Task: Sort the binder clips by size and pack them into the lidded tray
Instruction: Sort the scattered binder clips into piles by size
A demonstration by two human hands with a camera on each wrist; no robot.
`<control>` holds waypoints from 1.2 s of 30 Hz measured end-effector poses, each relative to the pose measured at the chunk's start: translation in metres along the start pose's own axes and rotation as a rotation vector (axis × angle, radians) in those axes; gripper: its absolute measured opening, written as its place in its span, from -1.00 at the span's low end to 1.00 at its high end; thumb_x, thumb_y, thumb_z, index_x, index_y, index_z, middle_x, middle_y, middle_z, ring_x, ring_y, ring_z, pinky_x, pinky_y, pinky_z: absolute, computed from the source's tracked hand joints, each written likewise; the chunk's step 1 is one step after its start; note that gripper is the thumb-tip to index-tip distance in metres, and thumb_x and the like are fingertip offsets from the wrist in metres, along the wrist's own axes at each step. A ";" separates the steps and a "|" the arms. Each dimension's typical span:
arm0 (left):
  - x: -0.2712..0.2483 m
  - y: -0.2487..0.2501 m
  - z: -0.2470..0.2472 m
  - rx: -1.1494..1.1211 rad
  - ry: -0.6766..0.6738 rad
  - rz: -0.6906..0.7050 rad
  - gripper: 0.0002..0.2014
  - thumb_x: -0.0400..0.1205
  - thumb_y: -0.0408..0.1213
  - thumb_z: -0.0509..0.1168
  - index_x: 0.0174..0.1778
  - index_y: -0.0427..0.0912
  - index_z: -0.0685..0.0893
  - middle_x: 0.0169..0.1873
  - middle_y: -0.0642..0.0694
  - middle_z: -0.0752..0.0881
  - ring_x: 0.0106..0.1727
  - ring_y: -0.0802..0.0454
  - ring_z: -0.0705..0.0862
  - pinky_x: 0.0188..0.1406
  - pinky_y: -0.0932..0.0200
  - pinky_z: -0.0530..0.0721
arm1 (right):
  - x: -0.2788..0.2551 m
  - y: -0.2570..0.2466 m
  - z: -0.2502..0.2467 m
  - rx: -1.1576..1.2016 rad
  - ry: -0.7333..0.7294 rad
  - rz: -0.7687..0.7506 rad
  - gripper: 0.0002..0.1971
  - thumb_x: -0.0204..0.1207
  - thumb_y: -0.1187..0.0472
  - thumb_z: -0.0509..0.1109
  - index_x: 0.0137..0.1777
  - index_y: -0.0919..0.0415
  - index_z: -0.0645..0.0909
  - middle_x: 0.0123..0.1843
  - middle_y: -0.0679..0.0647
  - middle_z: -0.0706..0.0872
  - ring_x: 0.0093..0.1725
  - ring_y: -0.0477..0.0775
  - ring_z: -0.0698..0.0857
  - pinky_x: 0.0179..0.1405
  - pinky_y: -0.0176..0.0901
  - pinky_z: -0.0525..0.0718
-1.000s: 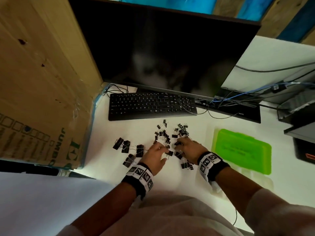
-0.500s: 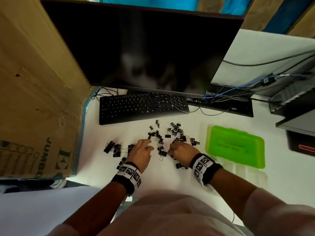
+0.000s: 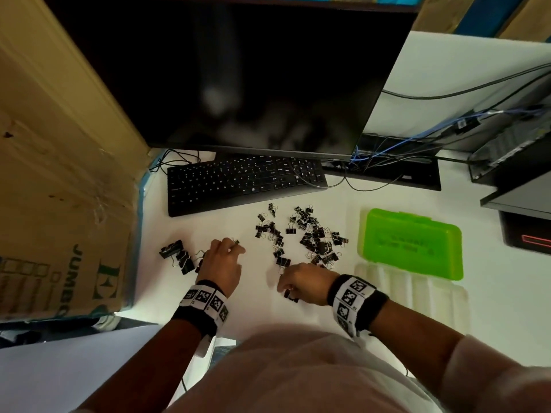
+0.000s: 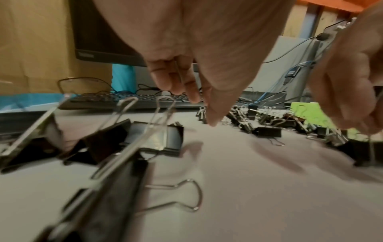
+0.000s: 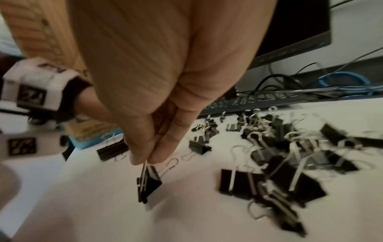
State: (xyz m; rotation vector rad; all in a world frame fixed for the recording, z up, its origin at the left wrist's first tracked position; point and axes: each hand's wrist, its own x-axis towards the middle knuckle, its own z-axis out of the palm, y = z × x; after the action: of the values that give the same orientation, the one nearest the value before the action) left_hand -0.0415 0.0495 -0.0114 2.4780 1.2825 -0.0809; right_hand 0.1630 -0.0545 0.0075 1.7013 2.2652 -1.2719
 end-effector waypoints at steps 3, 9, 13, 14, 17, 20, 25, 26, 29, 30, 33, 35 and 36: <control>0.006 0.017 0.004 -0.106 -0.073 0.182 -0.57 0.53 -0.41 0.35 0.32 -0.06 0.59 0.23 -0.09 0.56 0.28 -0.11 0.48 0.28 -0.01 0.56 | 0.016 -0.017 0.011 -0.100 -0.064 -0.079 -0.68 0.56 0.43 0.27 0.28 0.23 0.61 0.26 0.20 0.64 0.20 0.23 0.64 0.21 -0.03 0.56; 0.015 0.053 0.015 -0.106 -0.225 0.327 -0.71 0.62 -0.32 0.25 0.25 -0.04 0.64 0.23 -0.03 0.56 0.26 -0.01 0.49 0.30 0.04 0.54 | 0.006 -0.006 0.005 -0.106 0.062 -0.021 -0.76 0.57 0.27 0.31 0.21 0.12 0.62 0.28 0.08 0.66 0.17 0.21 0.68 0.10 -0.02 0.63; 0.011 0.050 0.018 -0.146 -0.209 0.253 -0.78 0.66 -0.19 0.22 0.14 -0.11 0.71 0.13 -0.06 0.62 0.19 -0.03 0.57 0.20 0.03 0.59 | -0.022 0.033 -0.003 -0.290 0.178 0.111 -0.79 0.57 0.22 0.31 0.16 0.07 0.65 0.16 0.05 0.68 0.20 0.17 0.64 0.14 -0.01 0.60; 0.008 0.046 0.018 -0.168 -0.218 0.230 -0.78 0.66 -0.18 0.23 0.12 -0.10 0.72 0.12 -0.05 0.63 0.18 -0.01 0.59 0.20 0.03 0.60 | -0.026 0.041 -0.002 -0.330 0.161 0.132 -0.78 0.55 0.19 0.32 0.17 0.06 0.64 0.16 0.05 0.67 0.23 0.17 0.61 0.18 -0.01 0.56; -0.007 0.033 0.017 -0.187 -0.285 0.184 -0.79 0.65 -0.16 0.24 0.09 -0.10 0.73 0.13 0.00 0.63 0.12 0.05 0.63 0.21 0.05 0.59 | -0.027 0.048 0.004 -0.351 0.124 0.142 -0.78 0.53 0.17 0.33 0.15 0.05 0.64 0.15 0.04 0.68 0.25 0.17 0.59 0.21 -0.04 0.50; -0.031 0.022 0.020 -0.220 -0.287 0.143 -0.80 0.64 -0.13 0.27 0.06 -0.08 0.74 0.12 0.06 0.64 0.09 0.08 0.65 0.13 0.10 0.62 | -0.020 0.040 0.010 -0.317 0.175 0.126 -0.80 0.47 0.34 0.31 -0.01 0.06 0.66 -0.01 0.03 0.70 0.09 0.17 0.65 0.11 -0.08 0.53; -0.060 0.009 0.035 -0.344 -0.303 0.097 -0.83 0.58 -0.15 0.36 0.03 -0.10 0.75 0.08 0.03 0.67 0.03 0.08 0.68 0.14 0.10 0.63 | 0.001 0.010 0.015 -0.290 0.241 0.016 -0.66 0.48 0.49 0.24 0.12 0.11 0.61 0.00 0.08 0.74 0.03 0.20 0.67 0.11 -0.04 0.52; -0.063 0.008 0.036 -0.375 -0.301 0.096 -0.82 0.57 -0.18 0.38 0.05 -0.09 0.74 0.09 0.02 0.66 0.02 0.07 0.68 0.14 0.14 0.63 | 0.007 0.003 0.015 -0.282 0.233 0.004 -0.65 0.51 0.47 0.23 0.19 0.12 0.58 0.07 0.09 0.74 0.09 0.21 0.66 0.14 -0.03 0.51; -0.072 0.006 0.040 -0.457 -0.280 0.101 -0.71 0.54 -0.24 0.42 0.18 -0.09 0.67 0.10 -0.01 0.63 -0.01 0.12 0.66 0.08 0.34 0.58 | 0.018 -0.013 0.016 -0.204 0.136 0.002 -0.56 0.52 0.49 0.19 0.33 0.12 0.51 0.23 0.11 0.69 0.20 0.20 0.63 0.17 -0.04 0.52; -0.075 0.006 0.041 -0.470 -0.269 0.104 -0.68 0.54 -0.23 0.43 0.22 -0.08 0.65 0.11 0.02 0.61 -0.01 0.16 0.63 0.08 0.36 0.56 | 0.020 -0.015 0.017 -0.156 0.095 0.007 -0.52 0.51 0.51 0.18 0.37 0.09 0.48 0.25 0.12 0.68 0.22 0.19 0.63 0.15 -0.05 0.54; -0.079 0.003 0.044 -0.480 -0.210 0.105 -0.64 0.56 -0.16 0.40 0.29 -0.02 0.60 0.13 0.15 0.55 0.03 0.25 0.56 0.14 0.31 0.57 | 0.014 -0.010 0.016 -0.025 0.101 0.048 -0.36 0.46 0.58 0.15 0.45 -0.01 0.41 0.33 0.09 0.65 0.28 0.11 0.64 0.21 -0.06 0.59; -0.079 0.003 0.043 -0.509 -0.176 0.093 -0.63 0.58 -0.14 0.37 0.32 0.01 0.56 0.16 0.22 0.49 0.12 0.29 0.55 0.19 0.34 0.55 | 0.001 0.005 0.008 0.017 0.256 0.118 -0.25 0.34 0.69 0.13 0.43 -0.01 0.47 0.37 0.05 0.63 0.31 0.05 0.63 0.32 -0.07 0.60; -0.077 0.003 0.041 -0.526 -0.177 0.078 -0.60 0.58 -0.14 0.37 0.35 0.04 0.53 0.19 0.23 0.46 0.16 0.31 0.53 0.21 0.37 0.52 | -0.007 0.017 0.002 0.032 0.342 0.164 -0.25 0.31 0.71 0.13 0.39 0.02 0.53 0.37 0.06 0.63 0.31 0.04 0.63 0.35 -0.08 0.60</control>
State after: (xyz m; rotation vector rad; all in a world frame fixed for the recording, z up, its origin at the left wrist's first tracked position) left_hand -0.0803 -0.0260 -0.0333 2.0158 0.9795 0.0513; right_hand 0.1784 -0.0599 -0.0001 2.2125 2.2150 -1.0586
